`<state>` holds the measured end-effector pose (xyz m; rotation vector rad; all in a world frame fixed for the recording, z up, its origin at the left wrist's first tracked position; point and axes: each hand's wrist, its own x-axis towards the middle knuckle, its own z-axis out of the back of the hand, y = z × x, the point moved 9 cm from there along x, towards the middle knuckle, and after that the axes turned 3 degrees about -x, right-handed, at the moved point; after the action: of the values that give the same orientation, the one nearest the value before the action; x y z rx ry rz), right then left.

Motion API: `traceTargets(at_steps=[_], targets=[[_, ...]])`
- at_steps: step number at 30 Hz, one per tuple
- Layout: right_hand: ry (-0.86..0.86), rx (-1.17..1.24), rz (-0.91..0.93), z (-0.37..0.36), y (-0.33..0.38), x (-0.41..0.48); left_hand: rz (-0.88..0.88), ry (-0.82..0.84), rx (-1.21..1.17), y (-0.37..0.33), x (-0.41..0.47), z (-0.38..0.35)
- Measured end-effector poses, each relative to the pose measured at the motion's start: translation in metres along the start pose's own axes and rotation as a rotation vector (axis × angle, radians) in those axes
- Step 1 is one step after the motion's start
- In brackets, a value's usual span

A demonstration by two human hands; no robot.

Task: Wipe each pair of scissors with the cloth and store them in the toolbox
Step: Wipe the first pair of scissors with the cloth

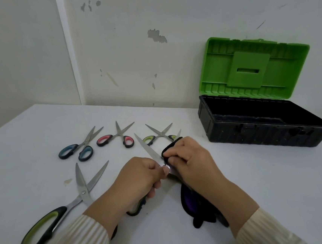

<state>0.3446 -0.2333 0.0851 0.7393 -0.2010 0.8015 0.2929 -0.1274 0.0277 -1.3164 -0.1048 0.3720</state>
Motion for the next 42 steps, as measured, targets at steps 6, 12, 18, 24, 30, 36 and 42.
traceTargets(at_steps=[6,12,18,24,30,36,42], targets=[[0.035,-0.026,0.055,-0.008,0.011,-0.005,-0.026,0.004,0.051,-0.003,-0.001,0.003],[-0.435,0.111,-0.282,0.057,-0.059,0.002,-0.005,0.073,0.073,-0.004,-0.004,-0.002],[-0.266,0.205,-0.042,0.049,-0.020,-0.006,0.041,0.079,0.030,0.000,-0.006,-0.003],[-0.247,0.010,0.000,0.027,-0.020,0.001,0.004,0.078,0.065,-0.004,-0.007,-0.003],[-0.331,0.041,-0.175,0.068,-0.052,-0.003,-0.001,0.081,0.008,-0.007,-0.006,0.005],[0.385,0.026,-0.100,-0.004,-0.018,-0.011,0.003,0.072,-0.131,-0.008,-0.003,0.018],[0.215,0.487,-0.400,0.006,-0.040,-0.015,0.159,0.152,-0.556,-0.001,0.002,0.033]])
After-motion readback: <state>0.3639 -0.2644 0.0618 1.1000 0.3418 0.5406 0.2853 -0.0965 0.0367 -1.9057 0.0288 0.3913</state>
